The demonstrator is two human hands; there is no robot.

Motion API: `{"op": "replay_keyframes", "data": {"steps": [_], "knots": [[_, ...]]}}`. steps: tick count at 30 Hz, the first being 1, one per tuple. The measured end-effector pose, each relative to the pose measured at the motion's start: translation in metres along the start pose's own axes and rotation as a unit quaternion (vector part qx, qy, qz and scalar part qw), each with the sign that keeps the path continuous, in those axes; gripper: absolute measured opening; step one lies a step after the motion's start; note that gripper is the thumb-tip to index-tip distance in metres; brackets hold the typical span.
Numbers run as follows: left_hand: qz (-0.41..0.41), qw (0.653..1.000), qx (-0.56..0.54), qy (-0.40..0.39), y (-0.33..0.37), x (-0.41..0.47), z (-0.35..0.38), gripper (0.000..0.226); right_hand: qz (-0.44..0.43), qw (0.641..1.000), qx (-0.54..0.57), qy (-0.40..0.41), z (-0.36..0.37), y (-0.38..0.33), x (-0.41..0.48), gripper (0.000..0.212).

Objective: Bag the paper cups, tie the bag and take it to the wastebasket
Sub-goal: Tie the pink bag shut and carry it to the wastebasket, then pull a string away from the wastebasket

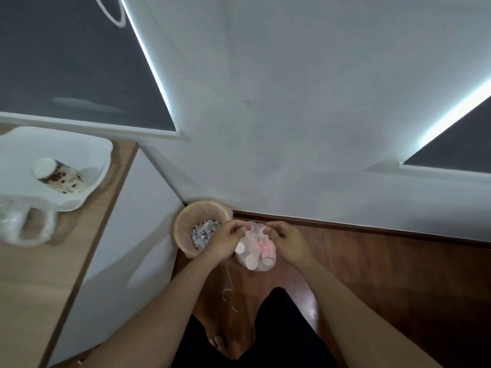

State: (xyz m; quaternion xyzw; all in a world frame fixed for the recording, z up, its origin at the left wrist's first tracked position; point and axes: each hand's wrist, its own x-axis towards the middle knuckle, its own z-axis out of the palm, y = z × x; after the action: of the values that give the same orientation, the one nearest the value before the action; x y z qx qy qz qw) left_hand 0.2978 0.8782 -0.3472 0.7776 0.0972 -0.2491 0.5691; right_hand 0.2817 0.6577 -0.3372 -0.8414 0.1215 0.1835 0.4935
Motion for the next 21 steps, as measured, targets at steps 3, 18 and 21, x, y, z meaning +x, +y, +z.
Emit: {"op": "replay_keyframes", "data": {"steps": [3,18,21], "knots": [[-0.005,1.000,-0.023,0.011,0.057,-0.051,-0.025,0.028,-0.009,1.000,0.002,-0.012,-0.027,-0.061,-0.036,0.012],[-0.025,0.987,-0.092,0.131,0.175,-0.216,-0.121,0.021,-0.088,0.991,-0.011,-0.102,-0.072,-0.258,-0.128,0.009],[-0.017,0.980,-0.116,0.159,0.175,-0.236,-0.130,0.020,-0.102,0.986,-0.013,-0.128,-0.060,-0.268,-0.125,0.008]]}}
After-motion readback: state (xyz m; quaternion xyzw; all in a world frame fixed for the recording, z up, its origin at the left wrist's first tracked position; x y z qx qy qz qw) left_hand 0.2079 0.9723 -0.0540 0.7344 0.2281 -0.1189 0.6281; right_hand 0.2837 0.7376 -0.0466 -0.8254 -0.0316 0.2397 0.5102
